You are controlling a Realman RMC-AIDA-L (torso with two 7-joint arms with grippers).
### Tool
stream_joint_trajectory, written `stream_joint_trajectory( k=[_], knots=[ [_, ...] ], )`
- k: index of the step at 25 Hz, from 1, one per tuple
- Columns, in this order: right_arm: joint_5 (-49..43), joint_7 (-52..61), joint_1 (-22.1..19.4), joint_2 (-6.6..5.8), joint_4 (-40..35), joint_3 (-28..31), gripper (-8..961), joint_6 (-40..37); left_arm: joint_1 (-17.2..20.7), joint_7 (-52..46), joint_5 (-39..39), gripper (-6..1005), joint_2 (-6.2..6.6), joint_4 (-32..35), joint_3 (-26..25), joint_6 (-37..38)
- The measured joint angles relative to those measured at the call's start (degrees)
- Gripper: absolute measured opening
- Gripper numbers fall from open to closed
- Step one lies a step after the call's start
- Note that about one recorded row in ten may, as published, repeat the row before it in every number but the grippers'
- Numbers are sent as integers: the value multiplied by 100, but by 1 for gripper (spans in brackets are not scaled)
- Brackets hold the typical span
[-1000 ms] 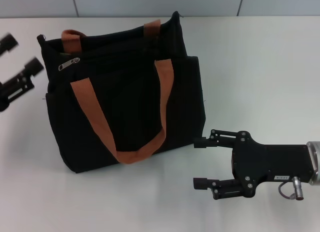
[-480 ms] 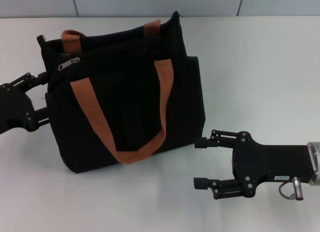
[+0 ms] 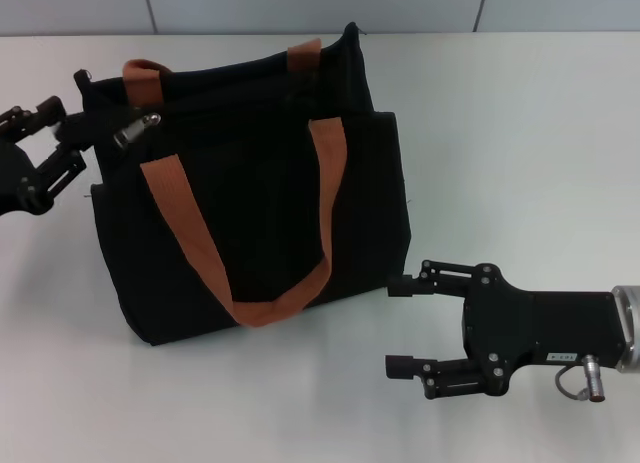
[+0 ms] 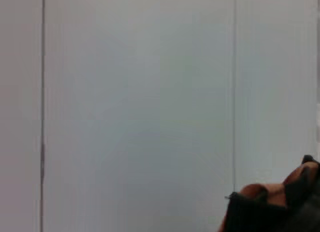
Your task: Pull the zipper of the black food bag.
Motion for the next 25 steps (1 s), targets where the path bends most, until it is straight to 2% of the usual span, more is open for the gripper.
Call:
stream_joint_trajectory(
  k=[1,5,8,12,15,16,18,19,20,21,23,24,25],
  knots=[
    [4,0,-2,0,18,0,813,0,10,35,0,675,-5,-16,-5,74],
    [20,15,6,1,53,0,813,-64,28,64,1,439,-28,-45,-18,330],
    [188,184,39,-15,59,0,813,-327,30,59,0,303,-48,-47,-28,504],
    [746,589,48,-36,33,7,813,-868,-2,3,0,137,-62,-49,-31,805],
    [1493,1432,139,-40,2,7,813,-1258,-63,-103,-15,24,-76,-52,-33,975],
    [1493,1432,139,-40,2,7,813,-1258,-63,-103,-15,23,-76,-52,-33,975],
    [1844,2485,347,-46,-83,5,813,-1355,-90,-150,-41,22,-76,-52,-41,1032],
    [1844,2485,347,-46,-83,5,814,-1355,-90,-150,-41,21,-76,-52,-41,1032],
    [1874,3360,546,-55,-308,-9,814,-1308,-98,-152,-45,21,-77,-52,-48,1039],
    [1874,3360,546,-55,-308,-9,814,-1308,-103,-152,-46,20,-81,-52,-55,1045],
    [1854,4277,877,-59,-604,-48,814,-1193,-110,-152,-49,20,-94,-52,-61,1054],
    [1854,4277,877,-59,-604,-48,814,-1193,-110,-152,-49,20,-94,-52,-61,1054],
    [1829,4766,1127,-67,-721,-66,814,-1089,-111,-152,-57,20,-101,-52,-63,1058]
  ],
)
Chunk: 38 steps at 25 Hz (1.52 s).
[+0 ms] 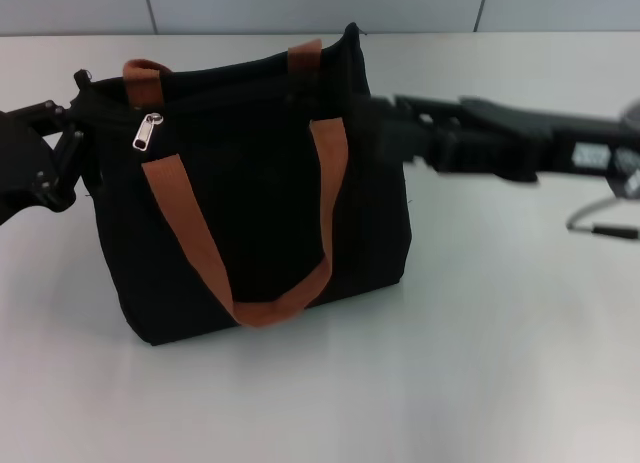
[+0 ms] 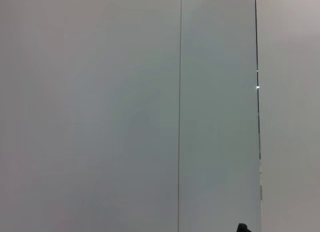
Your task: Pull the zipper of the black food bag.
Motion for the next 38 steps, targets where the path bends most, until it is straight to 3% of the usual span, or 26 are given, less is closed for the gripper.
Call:
stream_joint_trajectory(
  k=[5,10,15,27,32,38],
  knots=[
    [-179,968,499,-26,-48,-172,807,537,23,0,-121,20,-9,0,-10,27],
    [-233,2136,1050,-3,-54,-954,788,1492,55,28,-162,21,-25,-2,-11,30],
    [-236,2963,1336,17,-14,-1400,770,2070,80,82,-217,21,-71,-8,-11,31],
    [-207,3693,1691,44,179,-1473,553,2566,91,90,-230,21,-88,-144,-10,42],
    [-224,3816,1927,65,412,-1675,420,2793,88,142,-241,21,-88,-157,-11,41],
    [-185,3976,2032,96,448,-1920,413,3051,86,143,-242,21,-92,-160,-10,105]
  ],
)
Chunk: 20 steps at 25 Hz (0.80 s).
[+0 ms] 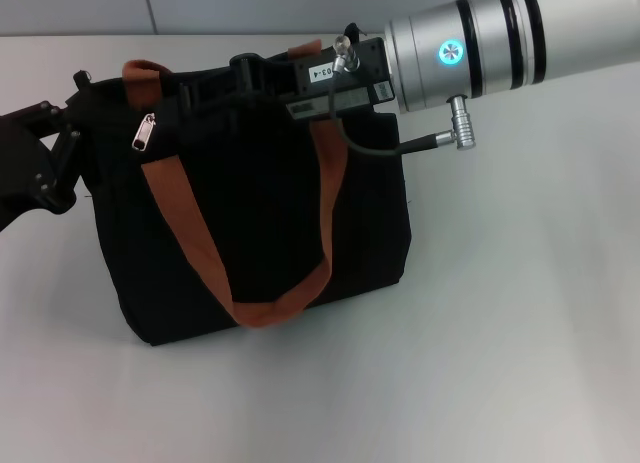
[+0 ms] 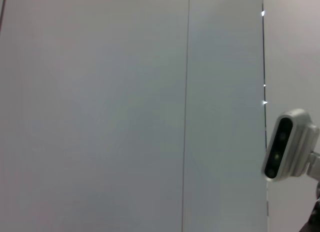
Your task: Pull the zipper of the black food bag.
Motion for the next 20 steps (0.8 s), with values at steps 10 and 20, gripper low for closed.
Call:
stream_joint_trajectory(
  k=[10,20],
  knots=[
    [6,11,188,8,220,-15,390,241,-34,-1,0,21,-2,-68,0,74],
    [39,20,274,15,294,-158,378,462,-115,-1,0,21,-5,-74,1,84]
  ],
)
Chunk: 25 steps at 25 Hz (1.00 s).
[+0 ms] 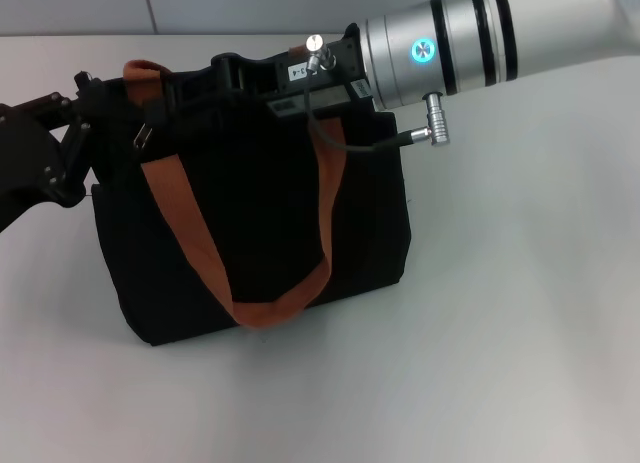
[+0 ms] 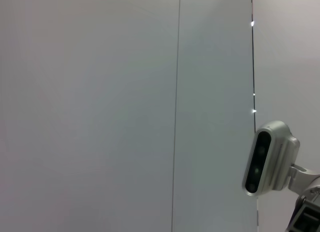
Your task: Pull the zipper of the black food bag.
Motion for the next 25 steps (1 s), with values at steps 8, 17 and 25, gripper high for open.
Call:
stream_joint_trajectory(
  k=[8,17,25],
  knots=[
    [44,-24,135,1,144,-23,378,47,-110,-35,1,21,1,-3,34,-6],
    [132,-62,121,1,175,-22,378,84,-200,-23,-6,21,7,-132,40,-2],
    [199,-122,96,1,182,-97,379,110,-210,-33,-11,20,9,-144,6,2]
  ],
)
